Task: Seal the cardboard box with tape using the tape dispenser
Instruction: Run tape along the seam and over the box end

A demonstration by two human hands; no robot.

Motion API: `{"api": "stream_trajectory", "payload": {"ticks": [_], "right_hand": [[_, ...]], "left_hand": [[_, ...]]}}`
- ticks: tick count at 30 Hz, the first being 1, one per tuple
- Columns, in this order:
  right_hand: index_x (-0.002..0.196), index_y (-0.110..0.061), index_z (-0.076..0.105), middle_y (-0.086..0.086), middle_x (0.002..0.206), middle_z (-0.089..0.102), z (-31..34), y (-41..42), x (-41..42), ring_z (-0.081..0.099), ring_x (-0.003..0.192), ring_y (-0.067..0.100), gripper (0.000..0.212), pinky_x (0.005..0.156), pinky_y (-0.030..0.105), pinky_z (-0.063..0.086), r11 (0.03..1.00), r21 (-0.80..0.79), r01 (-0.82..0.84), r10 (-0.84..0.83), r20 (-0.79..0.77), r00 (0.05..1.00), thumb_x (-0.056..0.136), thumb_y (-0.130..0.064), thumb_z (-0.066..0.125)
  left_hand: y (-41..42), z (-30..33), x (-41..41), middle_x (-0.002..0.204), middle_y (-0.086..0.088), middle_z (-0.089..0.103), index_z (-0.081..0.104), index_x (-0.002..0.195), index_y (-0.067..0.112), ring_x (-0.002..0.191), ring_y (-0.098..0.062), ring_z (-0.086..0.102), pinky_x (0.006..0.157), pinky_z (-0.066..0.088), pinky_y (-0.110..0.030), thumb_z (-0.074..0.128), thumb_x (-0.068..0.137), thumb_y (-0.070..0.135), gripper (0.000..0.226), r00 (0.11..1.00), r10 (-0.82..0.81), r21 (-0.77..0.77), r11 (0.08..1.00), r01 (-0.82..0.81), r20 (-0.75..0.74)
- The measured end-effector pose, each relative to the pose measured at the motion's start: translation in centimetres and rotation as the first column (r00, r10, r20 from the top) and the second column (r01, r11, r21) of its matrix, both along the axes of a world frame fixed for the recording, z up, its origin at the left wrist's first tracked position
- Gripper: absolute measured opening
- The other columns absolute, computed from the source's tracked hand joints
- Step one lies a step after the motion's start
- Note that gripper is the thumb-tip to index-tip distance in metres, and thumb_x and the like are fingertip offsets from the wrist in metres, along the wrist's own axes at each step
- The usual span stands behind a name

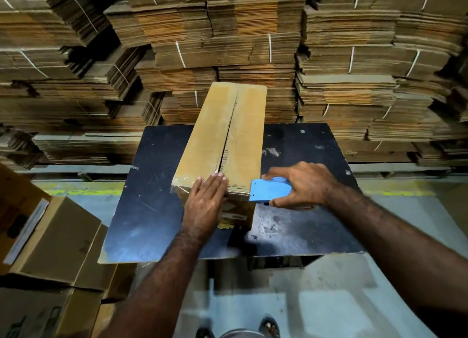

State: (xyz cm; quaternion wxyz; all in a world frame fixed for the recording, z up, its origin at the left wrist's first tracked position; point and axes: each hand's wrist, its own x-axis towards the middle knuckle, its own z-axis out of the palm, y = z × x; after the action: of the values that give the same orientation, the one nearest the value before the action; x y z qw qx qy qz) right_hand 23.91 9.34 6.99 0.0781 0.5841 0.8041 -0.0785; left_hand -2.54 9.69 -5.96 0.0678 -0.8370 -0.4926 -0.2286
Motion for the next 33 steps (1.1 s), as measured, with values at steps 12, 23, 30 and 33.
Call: {"api": "stream_trajectory", "payload": {"ticks": [12,23,30,33], "right_hand": [[0.136,-0.05,0.035,-0.013,0.106,0.065,-1.6,-0.4,2.6,0.06,0.093,0.017,0.073,0.07,0.03,0.044,0.999,0.028,-0.029,0.031,-0.06,0.998,0.072,-0.078,0.057],[0.137,-0.052,0.036,-0.013,0.098,0.06,-1.9,-2.0,5.4,0.049,0.084,0.012,0.071,0.068,0.029,0.04,0.998,-0.029,0.059,-0.061,-0.068,0.996,0.074,-0.077,0.057],[0.135,-0.049,0.04,-0.013,0.096,0.055,-1.2,-1.5,4.2,0.048,0.085,0.012,0.069,0.073,0.029,0.043,0.995,-0.08,0.065,-0.066,-0.011,0.998,0.075,-0.075,0.06],[0.132,-0.048,0.043,-0.011,0.107,0.063,-1.0,-1.0,3.3,0.05,0.087,0.013,0.069,0.073,0.03,0.044,0.994,-0.085,0.061,-0.058,0.044,0.997,0.071,-0.076,0.061]], "left_hand": [[-1.0,-0.7,3.6,0.155,-0.011,0.043,0.044,0.149,0.005,0.145,-0.023,0.039,0.119,0.031,-0.044,0.066,0.08,0.011,0.072,0.978,-0.192,-0.058,0.979,0.197,0.081],[-1.0,-0.7,3.9,0.153,-0.007,0.047,0.048,0.147,0.01,0.141,-0.023,0.045,0.112,0.04,-0.05,0.07,0.081,0.008,0.07,0.984,-0.167,-0.094,0.98,0.173,0.065],[-1.0,0.0,4.4,0.149,-0.005,0.053,0.053,0.144,0.013,0.137,-0.022,0.05,0.11,0.043,-0.048,0.074,0.084,0.014,0.063,0.994,-0.105,-0.105,0.988,0.109,0.044],[-1.0,-0.2,4.7,0.145,-0.006,0.056,0.057,0.14,0.013,0.134,-0.023,0.053,0.108,0.045,-0.047,0.075,0.083,0.012,0.06,0.993,-0.104,-0.086,0.99,0.108,0.046]]}}
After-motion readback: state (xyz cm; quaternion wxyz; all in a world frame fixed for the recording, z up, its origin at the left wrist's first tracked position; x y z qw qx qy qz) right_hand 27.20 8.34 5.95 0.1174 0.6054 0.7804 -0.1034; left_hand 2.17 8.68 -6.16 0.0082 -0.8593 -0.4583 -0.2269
